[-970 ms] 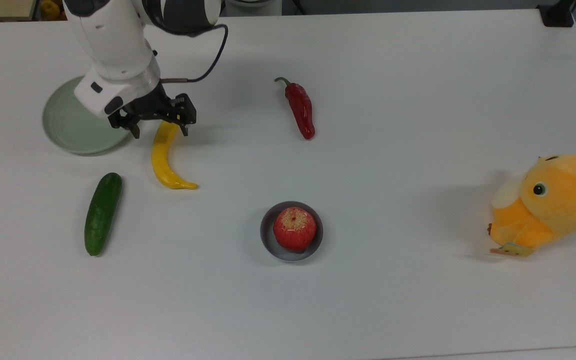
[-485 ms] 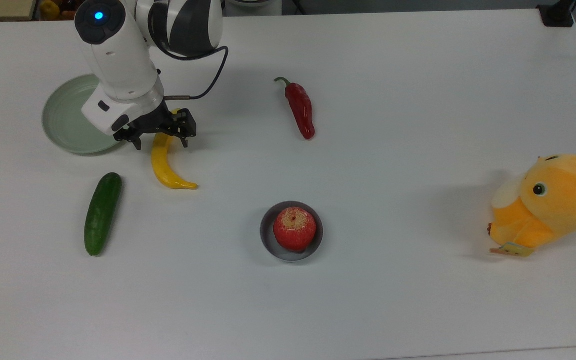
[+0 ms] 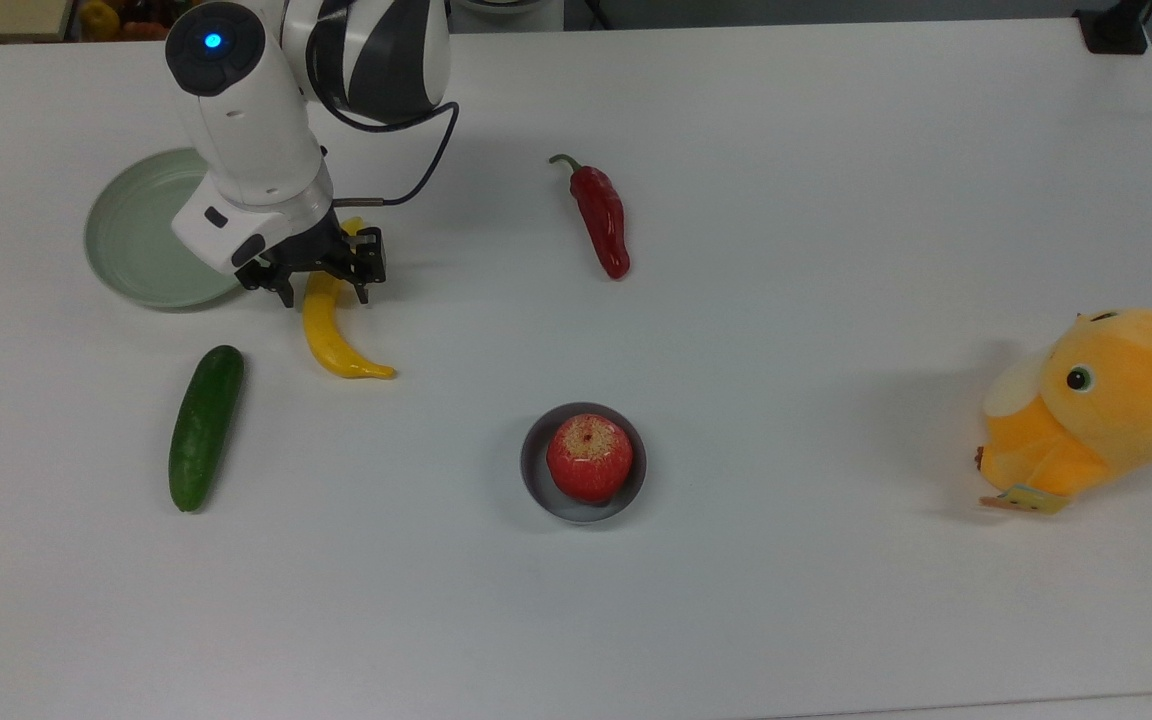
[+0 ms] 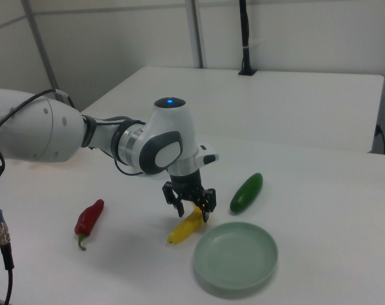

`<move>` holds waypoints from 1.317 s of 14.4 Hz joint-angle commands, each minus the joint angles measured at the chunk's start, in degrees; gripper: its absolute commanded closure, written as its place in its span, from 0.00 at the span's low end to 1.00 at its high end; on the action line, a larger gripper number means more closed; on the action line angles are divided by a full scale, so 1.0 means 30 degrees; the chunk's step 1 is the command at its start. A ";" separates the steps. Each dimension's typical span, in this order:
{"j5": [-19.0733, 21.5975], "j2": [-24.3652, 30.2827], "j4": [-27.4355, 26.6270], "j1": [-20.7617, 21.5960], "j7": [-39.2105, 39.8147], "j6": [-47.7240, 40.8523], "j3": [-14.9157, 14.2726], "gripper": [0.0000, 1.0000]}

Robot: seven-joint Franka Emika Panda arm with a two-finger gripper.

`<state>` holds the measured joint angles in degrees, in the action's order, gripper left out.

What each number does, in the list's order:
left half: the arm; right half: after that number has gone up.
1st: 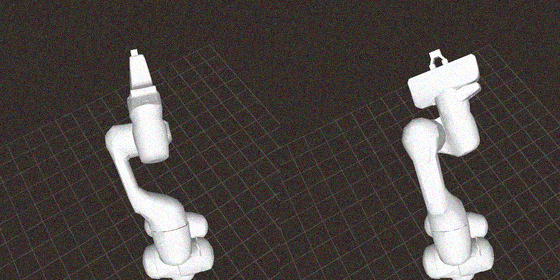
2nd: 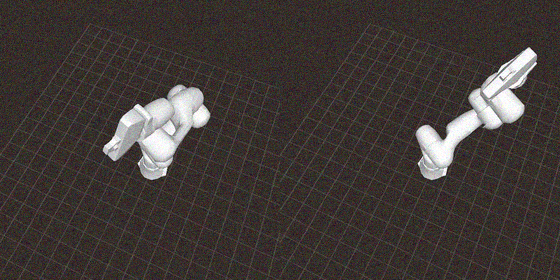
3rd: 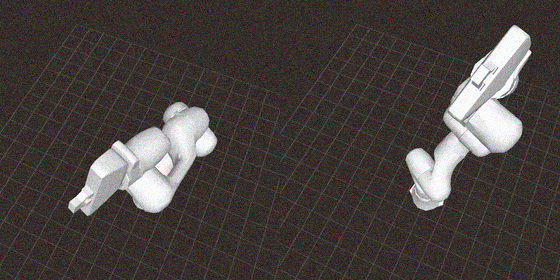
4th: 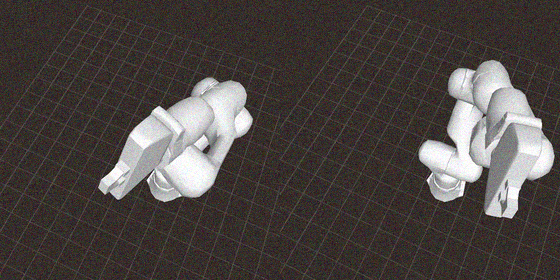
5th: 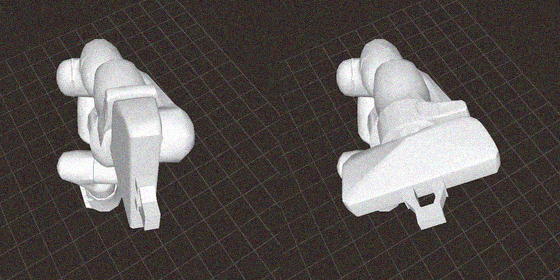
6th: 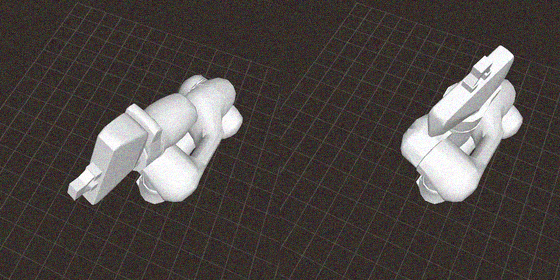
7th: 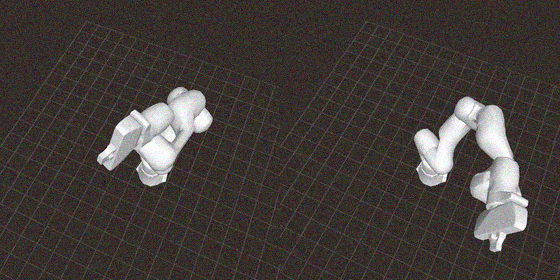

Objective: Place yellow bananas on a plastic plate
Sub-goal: 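Lower onto the banana's stem end and close the gripper on it, then lift the banana and carry it over the pale green plate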

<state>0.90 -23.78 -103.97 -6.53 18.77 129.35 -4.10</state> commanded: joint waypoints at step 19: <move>-0.0094 0.2329 -0.0440 0.0008 0.0277 -0.1600 -0.0099 1.00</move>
<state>0.88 -21.72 -103.95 -6.62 18.85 128.38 -4.12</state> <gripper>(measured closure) 0.709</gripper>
